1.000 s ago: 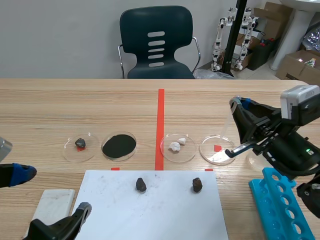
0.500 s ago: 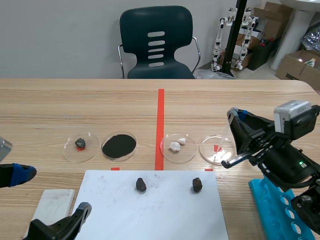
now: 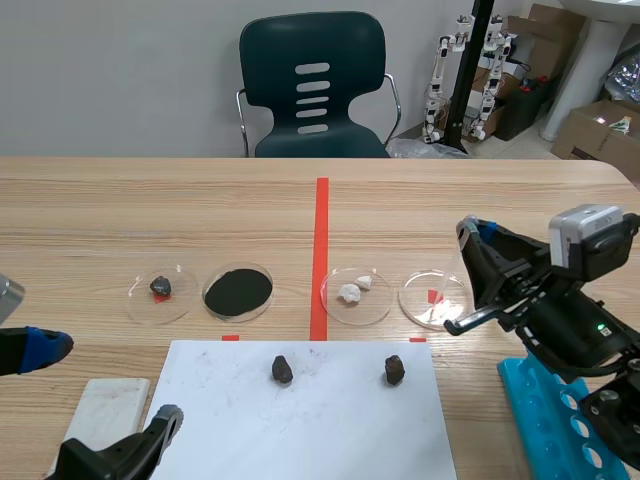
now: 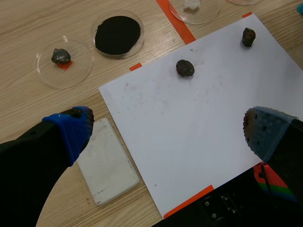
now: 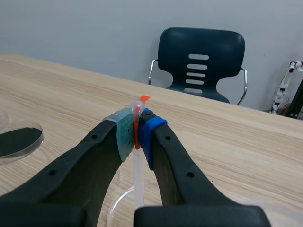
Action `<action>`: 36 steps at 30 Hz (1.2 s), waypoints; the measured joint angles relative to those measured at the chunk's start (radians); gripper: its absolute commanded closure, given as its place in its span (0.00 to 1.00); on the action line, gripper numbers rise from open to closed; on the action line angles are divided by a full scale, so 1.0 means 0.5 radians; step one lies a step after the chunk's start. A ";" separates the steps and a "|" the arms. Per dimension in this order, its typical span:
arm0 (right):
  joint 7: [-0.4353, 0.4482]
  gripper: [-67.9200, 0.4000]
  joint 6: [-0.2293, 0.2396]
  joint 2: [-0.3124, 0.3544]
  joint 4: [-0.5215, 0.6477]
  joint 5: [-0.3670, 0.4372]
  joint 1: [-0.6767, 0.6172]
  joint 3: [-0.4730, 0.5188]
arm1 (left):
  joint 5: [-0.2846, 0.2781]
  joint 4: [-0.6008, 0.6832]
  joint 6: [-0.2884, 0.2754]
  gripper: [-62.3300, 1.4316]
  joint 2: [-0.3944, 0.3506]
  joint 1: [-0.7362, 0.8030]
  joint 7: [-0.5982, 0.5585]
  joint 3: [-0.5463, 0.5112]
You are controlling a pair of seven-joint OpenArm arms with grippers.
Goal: Draw acid from the petri dish
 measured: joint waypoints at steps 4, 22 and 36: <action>0.022 0.98 0.000 0.000 -0.021 0.006 0.000 0.000 | 0.000 0.000 0.000 0.00 0.000 0.000 0.000 0.000; 0.027 0.98 0.000 0.000 -0.021 0.006 0.000 0.000 | 0.000 0.000 0.000 0.00 0.000 0.000 0.000 0.000; 0.027 0.96 0.000 0.000 -0.021 0.006 0.000 0.000 | 0.000 0.000 0.000 0.00 0.000 0.000 0.000 0.000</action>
